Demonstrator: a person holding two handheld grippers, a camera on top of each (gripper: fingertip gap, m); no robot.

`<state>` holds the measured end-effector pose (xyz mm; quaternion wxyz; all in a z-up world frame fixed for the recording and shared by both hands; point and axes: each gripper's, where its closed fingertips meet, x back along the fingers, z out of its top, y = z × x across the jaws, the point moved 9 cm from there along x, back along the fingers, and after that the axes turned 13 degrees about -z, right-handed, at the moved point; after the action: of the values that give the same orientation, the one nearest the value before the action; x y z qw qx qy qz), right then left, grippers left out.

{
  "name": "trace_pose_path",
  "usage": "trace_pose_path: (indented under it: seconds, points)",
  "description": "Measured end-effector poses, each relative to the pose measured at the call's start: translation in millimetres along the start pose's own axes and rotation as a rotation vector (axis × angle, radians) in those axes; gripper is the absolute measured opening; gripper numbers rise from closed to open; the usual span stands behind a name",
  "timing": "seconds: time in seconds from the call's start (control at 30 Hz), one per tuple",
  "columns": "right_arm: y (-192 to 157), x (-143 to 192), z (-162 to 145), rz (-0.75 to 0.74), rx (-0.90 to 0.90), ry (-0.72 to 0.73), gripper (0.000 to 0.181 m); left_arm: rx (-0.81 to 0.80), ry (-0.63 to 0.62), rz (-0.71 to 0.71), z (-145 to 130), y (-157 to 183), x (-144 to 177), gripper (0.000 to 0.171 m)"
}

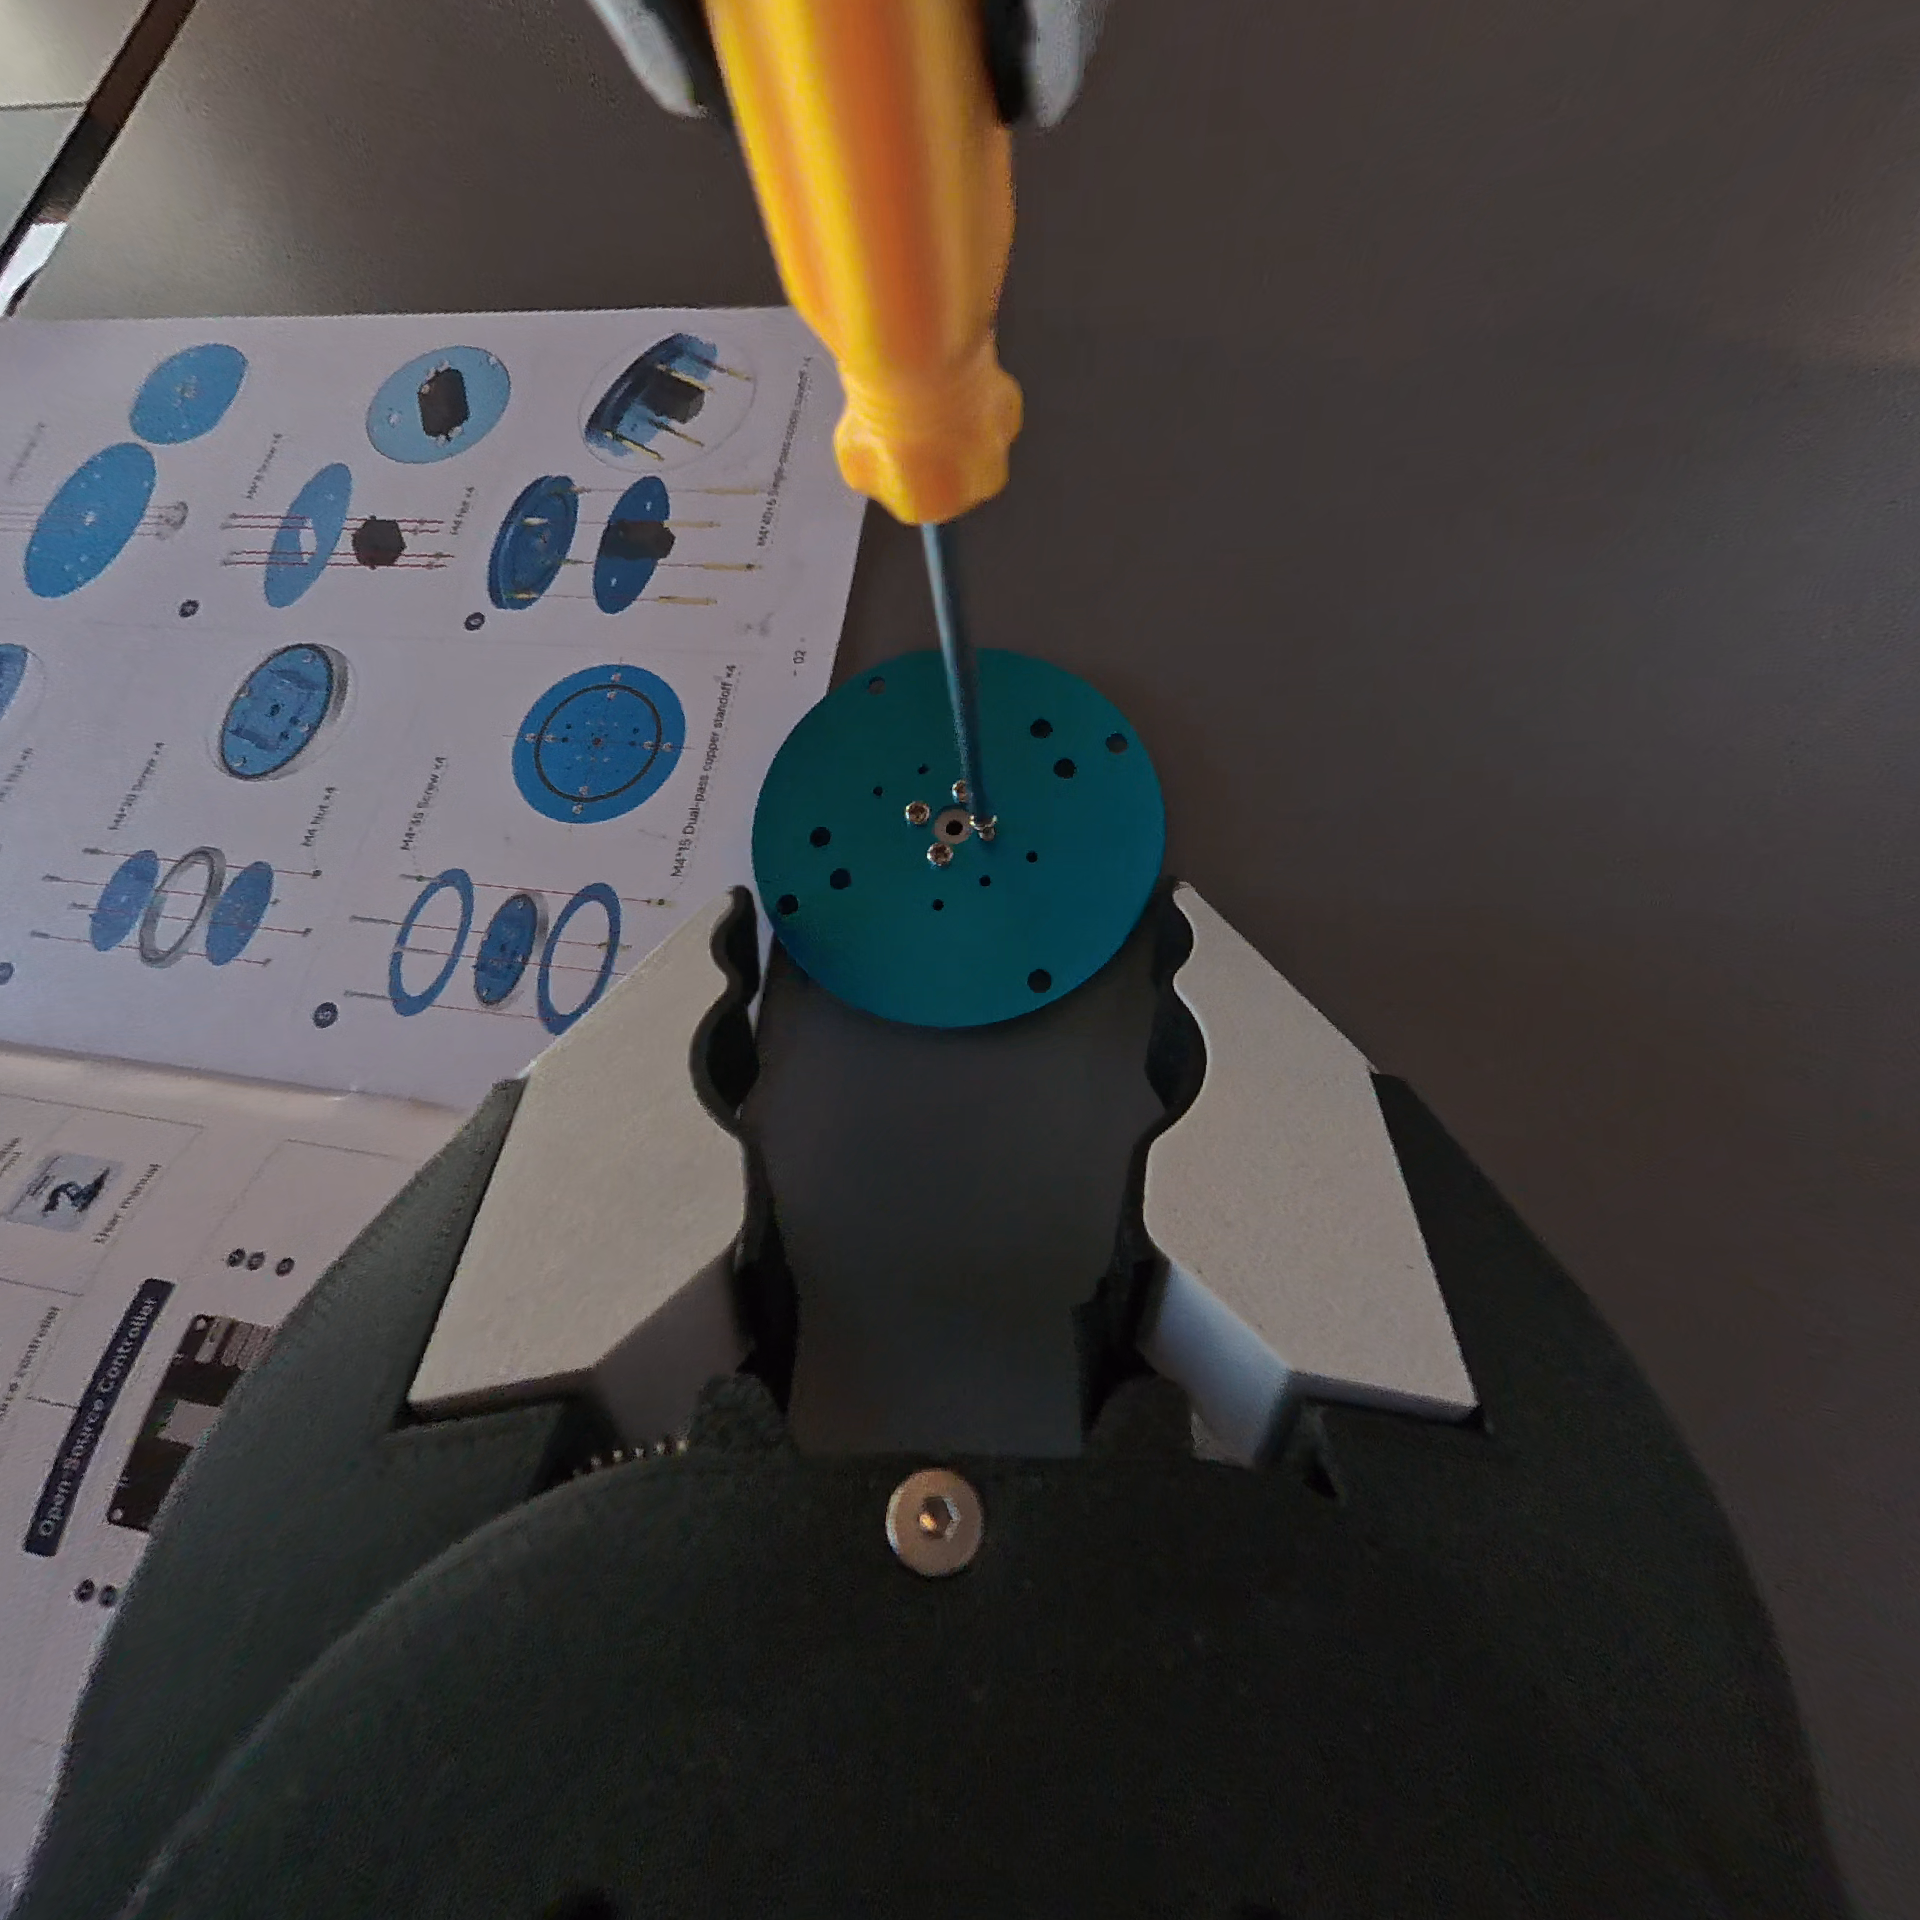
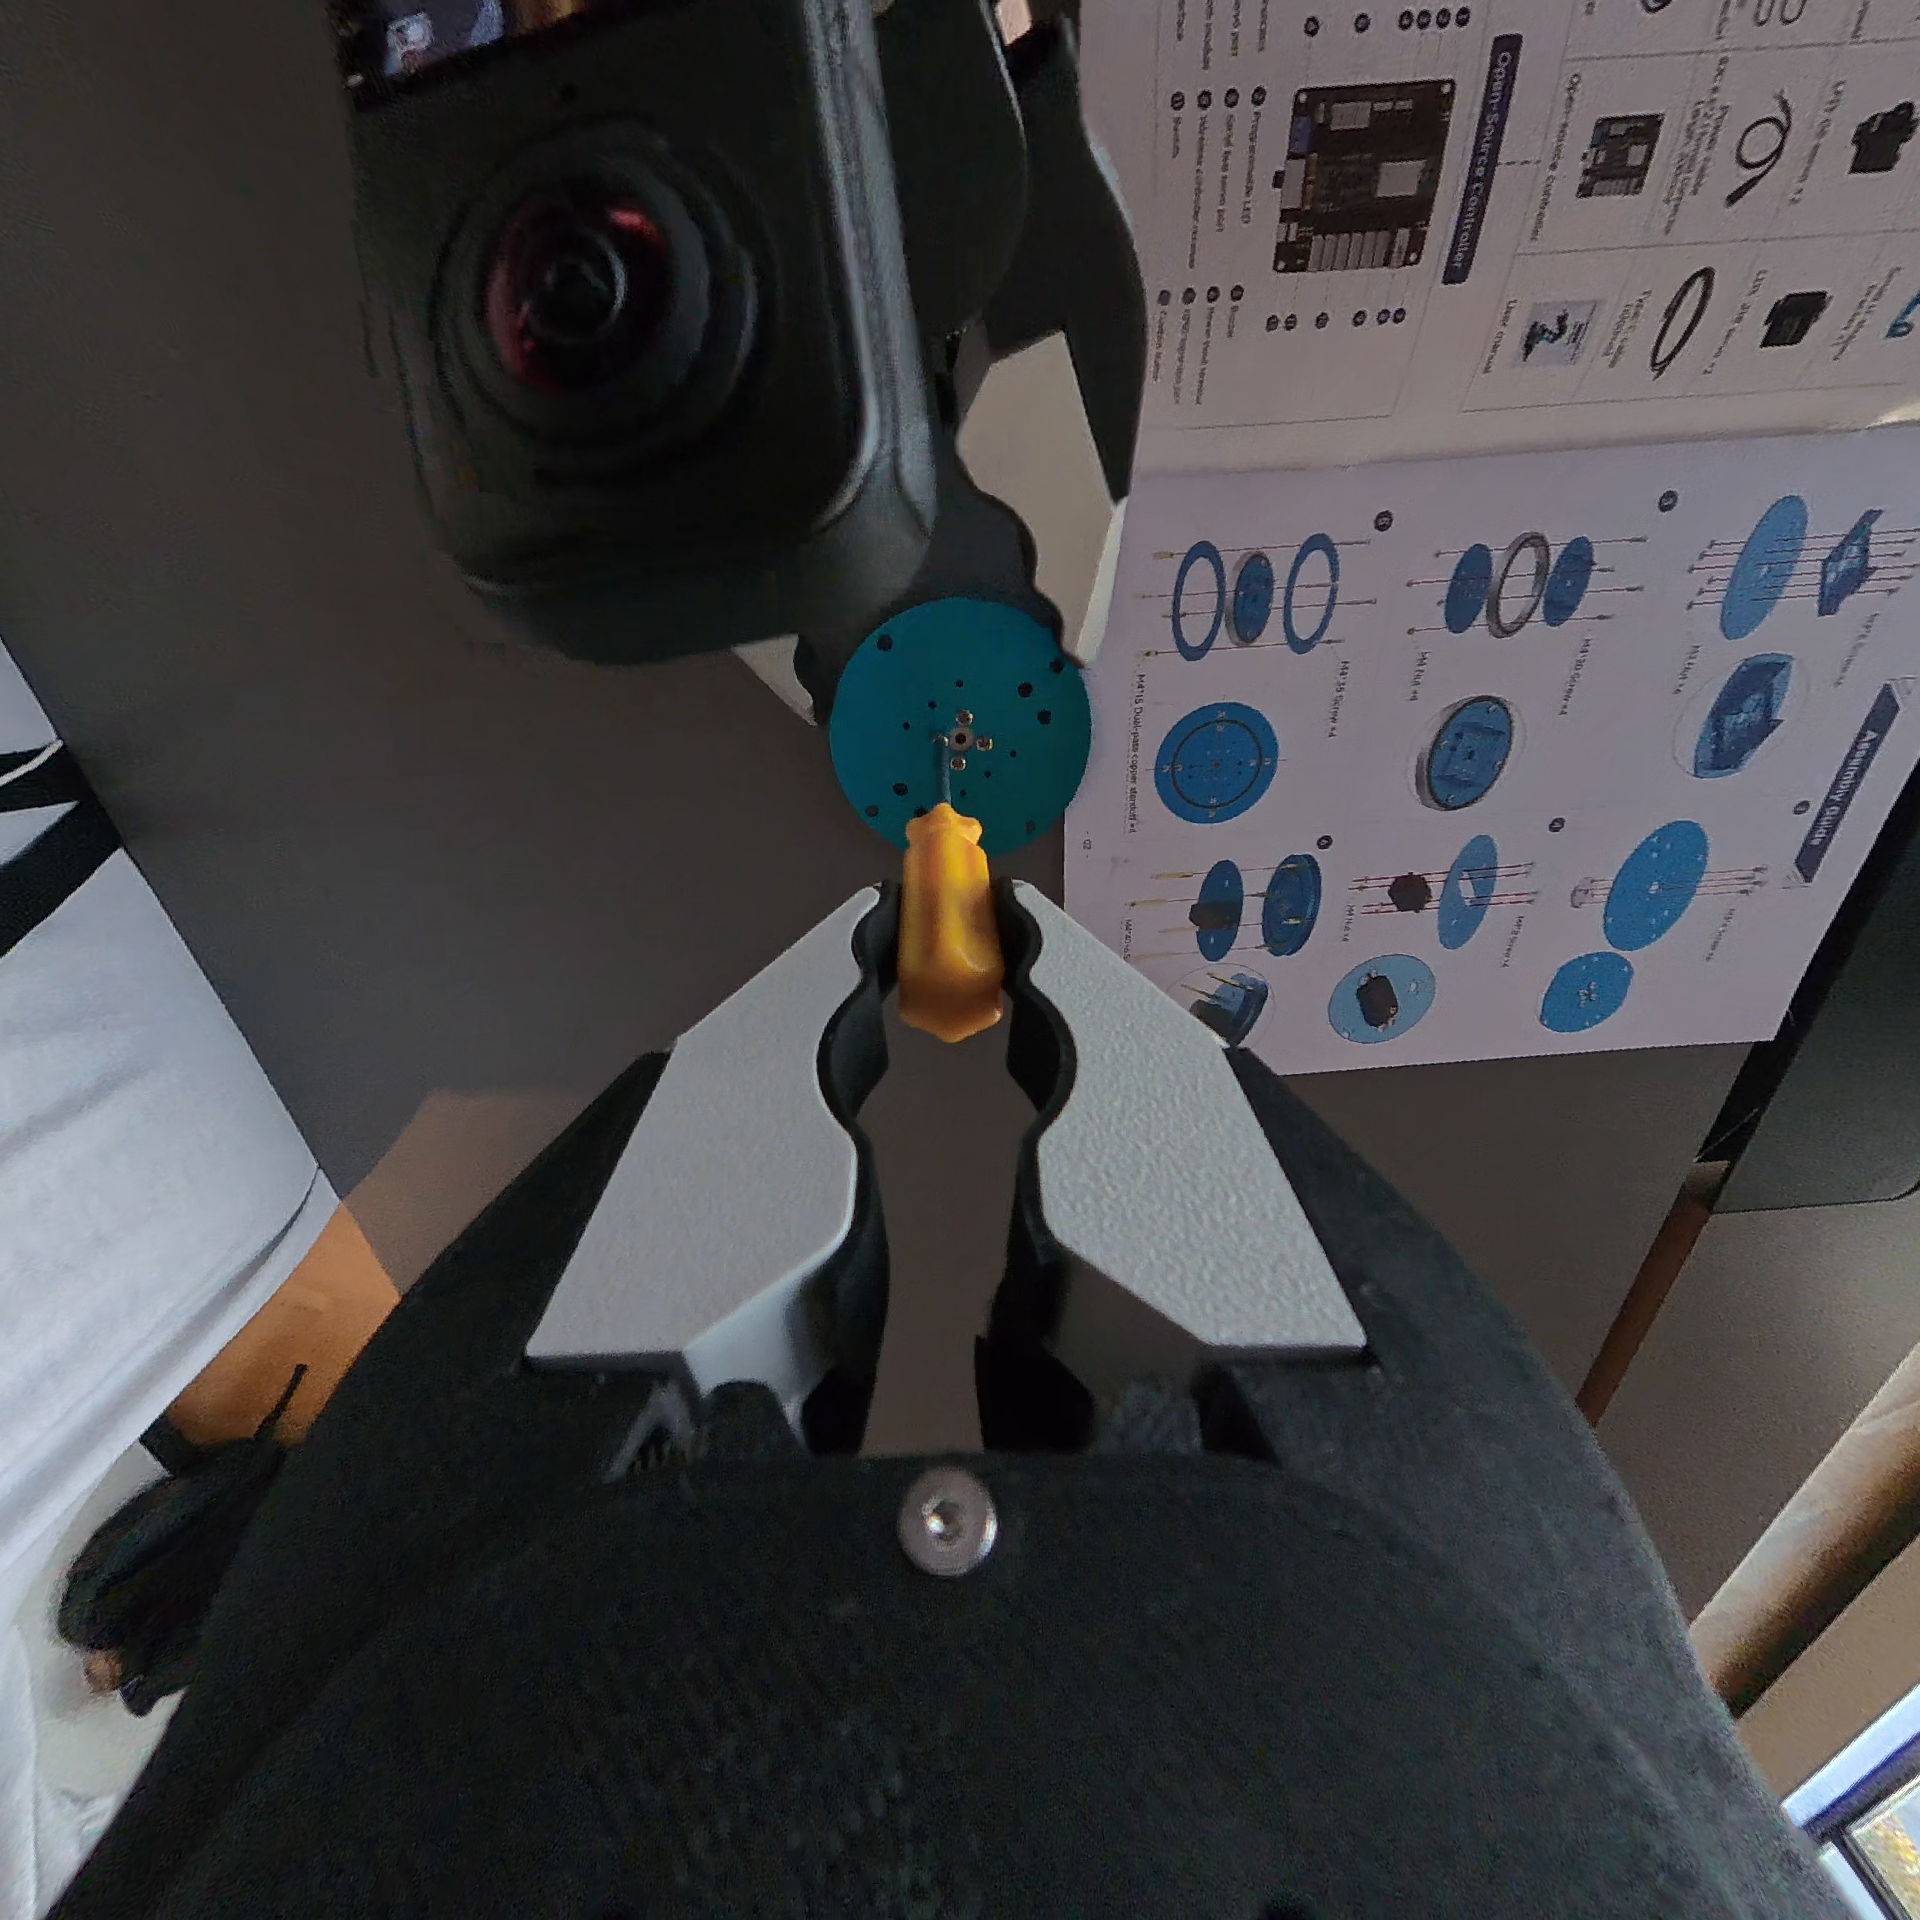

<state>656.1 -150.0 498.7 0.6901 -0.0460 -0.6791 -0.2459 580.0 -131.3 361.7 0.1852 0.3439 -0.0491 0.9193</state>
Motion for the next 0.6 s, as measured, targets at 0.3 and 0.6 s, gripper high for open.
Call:
trace_pose_path:
  seconds: [0.3, 0.6]
  points:
    - [0.3, -0.5, 2.0, 0.009, 0.014, -0.003, 0.017, 0.015, 0.002, -0.037, -1.9, -2.3, 0.7, 0.073]
    - [4.3, -1.3, 0.6, 0.021, -0.045, -0.008, 0.017, 0.1, -0.001, 0.035, -0.7, 4.2, -0.4, 0.072]
